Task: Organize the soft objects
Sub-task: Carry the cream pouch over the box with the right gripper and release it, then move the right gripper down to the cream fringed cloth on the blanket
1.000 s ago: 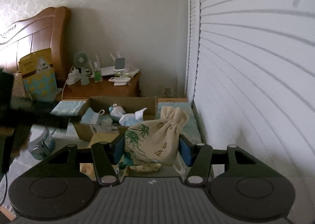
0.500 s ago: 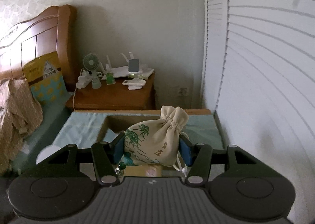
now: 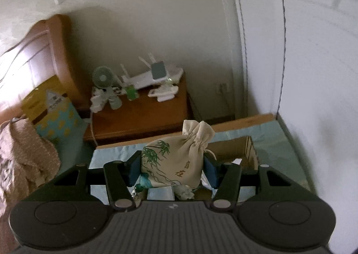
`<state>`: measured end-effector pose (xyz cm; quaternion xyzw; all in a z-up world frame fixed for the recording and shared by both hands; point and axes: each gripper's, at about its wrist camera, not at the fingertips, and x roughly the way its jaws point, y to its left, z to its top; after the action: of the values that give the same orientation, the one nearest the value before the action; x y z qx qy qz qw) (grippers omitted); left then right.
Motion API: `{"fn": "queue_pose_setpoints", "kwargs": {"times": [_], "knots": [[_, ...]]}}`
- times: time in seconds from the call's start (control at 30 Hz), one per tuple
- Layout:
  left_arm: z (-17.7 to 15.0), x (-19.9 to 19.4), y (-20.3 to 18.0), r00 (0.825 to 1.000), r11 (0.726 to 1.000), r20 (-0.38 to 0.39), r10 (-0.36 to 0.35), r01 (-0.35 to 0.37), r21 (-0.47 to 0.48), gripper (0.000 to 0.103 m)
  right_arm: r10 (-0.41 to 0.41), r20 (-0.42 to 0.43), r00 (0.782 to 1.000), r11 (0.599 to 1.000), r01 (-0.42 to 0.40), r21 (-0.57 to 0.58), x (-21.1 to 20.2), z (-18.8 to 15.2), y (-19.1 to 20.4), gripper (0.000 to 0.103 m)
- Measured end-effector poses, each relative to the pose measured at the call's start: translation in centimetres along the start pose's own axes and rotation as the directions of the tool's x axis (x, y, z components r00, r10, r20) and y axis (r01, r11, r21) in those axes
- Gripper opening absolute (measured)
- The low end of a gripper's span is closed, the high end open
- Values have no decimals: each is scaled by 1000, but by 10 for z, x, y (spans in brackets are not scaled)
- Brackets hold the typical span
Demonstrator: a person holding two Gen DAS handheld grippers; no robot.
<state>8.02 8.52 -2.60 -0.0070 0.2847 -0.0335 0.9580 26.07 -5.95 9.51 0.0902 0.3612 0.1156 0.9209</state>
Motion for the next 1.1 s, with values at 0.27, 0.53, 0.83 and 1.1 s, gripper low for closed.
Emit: {"fn": "queue_pose_setpoints", "kwargs": {"times": [0.27,0.53,0.83,1.1], "knots": [[-1,12,8,1000,1000,-25,12,-12,-25,100,-118,-70,991,986,125,109,61,3,-20,62],[-1,25,5,999,1000,-54,-7,6,-21,100,-161,-125,979,983,170,66,96,-4,-35,68],[0,26,4,998,1000,-61,-10,9,-12,100,-129,-158,979,991,134,20,83,-20,-46,95],[2,27,1,997,1000,-74,-18,17,-6,100,-100,-99,990,995,99,-17,48,-26,-48,99]]}}
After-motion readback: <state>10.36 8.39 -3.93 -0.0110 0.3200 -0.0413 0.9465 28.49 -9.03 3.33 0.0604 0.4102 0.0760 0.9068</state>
